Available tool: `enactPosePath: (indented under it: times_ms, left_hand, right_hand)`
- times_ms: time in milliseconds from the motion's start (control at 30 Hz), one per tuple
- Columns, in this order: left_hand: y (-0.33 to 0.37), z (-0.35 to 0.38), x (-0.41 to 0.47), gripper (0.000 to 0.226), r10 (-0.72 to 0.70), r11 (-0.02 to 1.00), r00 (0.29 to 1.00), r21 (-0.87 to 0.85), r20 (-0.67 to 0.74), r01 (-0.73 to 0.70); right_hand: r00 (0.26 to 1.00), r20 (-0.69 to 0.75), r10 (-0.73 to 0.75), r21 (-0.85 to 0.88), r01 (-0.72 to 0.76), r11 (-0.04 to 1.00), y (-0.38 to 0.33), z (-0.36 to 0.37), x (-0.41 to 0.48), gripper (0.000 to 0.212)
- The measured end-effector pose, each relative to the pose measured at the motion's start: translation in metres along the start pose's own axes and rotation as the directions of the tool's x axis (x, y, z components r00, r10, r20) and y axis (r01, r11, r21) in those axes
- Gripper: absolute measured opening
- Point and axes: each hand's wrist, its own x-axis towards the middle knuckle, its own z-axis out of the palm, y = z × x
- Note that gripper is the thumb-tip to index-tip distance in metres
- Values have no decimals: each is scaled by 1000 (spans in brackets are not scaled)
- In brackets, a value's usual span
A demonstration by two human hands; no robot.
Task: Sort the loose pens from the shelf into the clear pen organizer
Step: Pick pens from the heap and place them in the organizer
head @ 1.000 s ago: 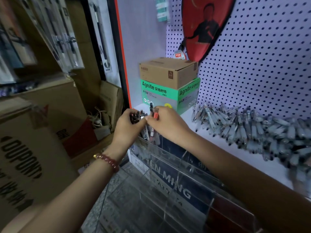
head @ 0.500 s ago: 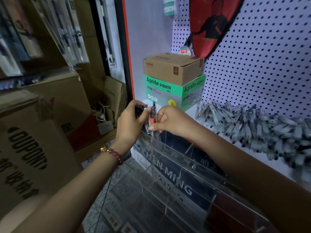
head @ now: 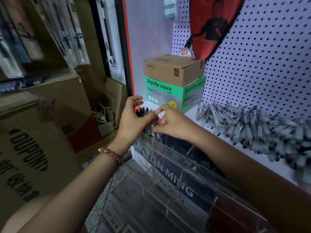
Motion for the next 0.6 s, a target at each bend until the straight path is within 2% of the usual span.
enactPosePath:
  times_ms: [100, 133, 200, 333, 467, 533, 600]
  left_hand:
    - [1, -4, 0, 52, 0, 999, 988, 51, 157, -8]
    - [1, -6, 0, 51, 15, 998, 976, 64, 216, -29]
    - [0, -12, 1, 51, 42, 996, 958, 61, 285, -61]
    - [-4, -12, 0, 47, 135, 984, 960, 81, 244, -159]
    - [-5, -7, -4, 39, 207, 968, 963, 109, 170, -228]
    - [-6, -7, -5, 51, 193, 958, 960, 173, 200, -229]
    - [-7, -9, -5, 72, 145, 954, 962, 226, 232, -198]
  right_hand:
    - [995, 62, -79, 44, 77, 996, -1, 4, -1, 24]
    - [993, 69, -98, 61, 94, 994, -1, 5, -1, 24]
    - [990, 53, -130, 68, 126, 990, -2, 6, -2, 36]
    - [990, -8, -139, 93, 139, 986, 1, 14, -2, 38]
    - [990, 47, -133, 140, 125, 982, 0, 13, -1, 52]
    - [988, 97, -121, 106, 111, 988, -1, 9, -2, 54]
    - [989, 109, -96, 38, 92, 995, -1, 5, -2, 55]
